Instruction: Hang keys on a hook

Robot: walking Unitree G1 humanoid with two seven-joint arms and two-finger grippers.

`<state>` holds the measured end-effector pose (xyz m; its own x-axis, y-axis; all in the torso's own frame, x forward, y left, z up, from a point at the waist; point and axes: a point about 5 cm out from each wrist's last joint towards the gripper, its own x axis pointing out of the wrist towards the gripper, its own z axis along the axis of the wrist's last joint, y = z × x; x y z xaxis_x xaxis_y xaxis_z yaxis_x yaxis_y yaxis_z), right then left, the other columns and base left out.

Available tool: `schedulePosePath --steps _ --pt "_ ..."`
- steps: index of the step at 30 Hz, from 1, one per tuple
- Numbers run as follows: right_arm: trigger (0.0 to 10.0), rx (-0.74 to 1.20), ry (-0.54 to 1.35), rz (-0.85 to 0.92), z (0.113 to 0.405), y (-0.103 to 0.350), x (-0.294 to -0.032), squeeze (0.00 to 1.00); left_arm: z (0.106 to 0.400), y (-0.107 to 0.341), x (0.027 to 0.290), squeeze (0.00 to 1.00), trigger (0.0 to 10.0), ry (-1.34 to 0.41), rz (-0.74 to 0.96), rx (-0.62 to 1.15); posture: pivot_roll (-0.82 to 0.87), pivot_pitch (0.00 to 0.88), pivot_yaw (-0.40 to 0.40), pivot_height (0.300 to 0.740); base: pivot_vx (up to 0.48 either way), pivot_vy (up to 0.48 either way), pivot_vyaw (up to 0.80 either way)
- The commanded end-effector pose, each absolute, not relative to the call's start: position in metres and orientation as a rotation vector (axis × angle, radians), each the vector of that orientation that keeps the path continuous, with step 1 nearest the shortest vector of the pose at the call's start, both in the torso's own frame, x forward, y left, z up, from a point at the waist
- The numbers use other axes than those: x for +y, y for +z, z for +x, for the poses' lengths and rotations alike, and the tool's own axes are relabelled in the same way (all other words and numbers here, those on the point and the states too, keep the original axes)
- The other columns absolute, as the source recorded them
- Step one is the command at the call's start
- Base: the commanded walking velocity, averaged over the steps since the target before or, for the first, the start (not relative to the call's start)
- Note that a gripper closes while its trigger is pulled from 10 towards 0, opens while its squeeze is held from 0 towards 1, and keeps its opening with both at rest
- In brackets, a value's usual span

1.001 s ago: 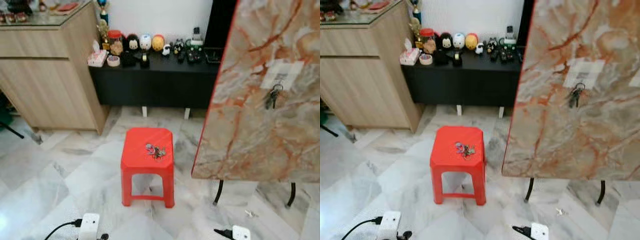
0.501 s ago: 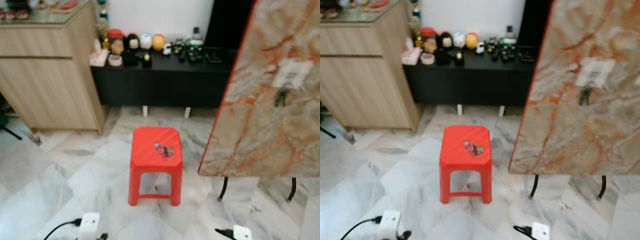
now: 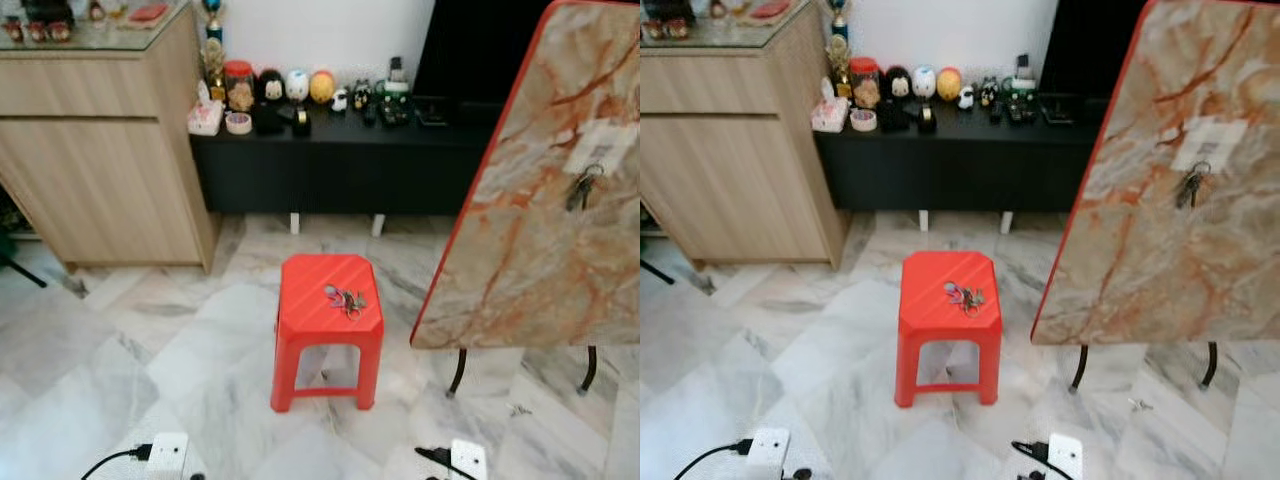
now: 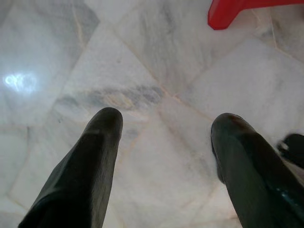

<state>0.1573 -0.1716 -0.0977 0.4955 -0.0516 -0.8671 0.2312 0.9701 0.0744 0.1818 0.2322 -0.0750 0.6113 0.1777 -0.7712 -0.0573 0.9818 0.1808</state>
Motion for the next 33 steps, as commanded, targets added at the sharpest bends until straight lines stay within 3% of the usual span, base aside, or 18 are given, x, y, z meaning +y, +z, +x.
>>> schedulePosePath --steps 1,11,33 --pt "10.0 1.051 -0.19 0.185 0.1527 -0.0992 -0.1764 0.0 0.1776 -0.0781 0.2291 0.0 10.0 0.126 0.14 0.924 0.01 0.028 -0.037 0.74 0.0 0.262 0.0" --pt "10.0 1.052 -0.189 0.184 0.1526 -0.0992 -0.1763 0.0 0.1776 -0.078 0.2291 0.0 10.0 0.125 0.141 0.923 0.01 0.03 -0.037 0.74 0.0 0.259 0.0" --pt "10.0 1.017 -0.202 0.207 0.1585 -0.0964 -0.1791 0.0 0.1787 -0.0778 0.2268 0.0 10.0 0.12 0.106 0.91 0.0 0.003 -0.032 0.74 0.0 0.0 0.0"
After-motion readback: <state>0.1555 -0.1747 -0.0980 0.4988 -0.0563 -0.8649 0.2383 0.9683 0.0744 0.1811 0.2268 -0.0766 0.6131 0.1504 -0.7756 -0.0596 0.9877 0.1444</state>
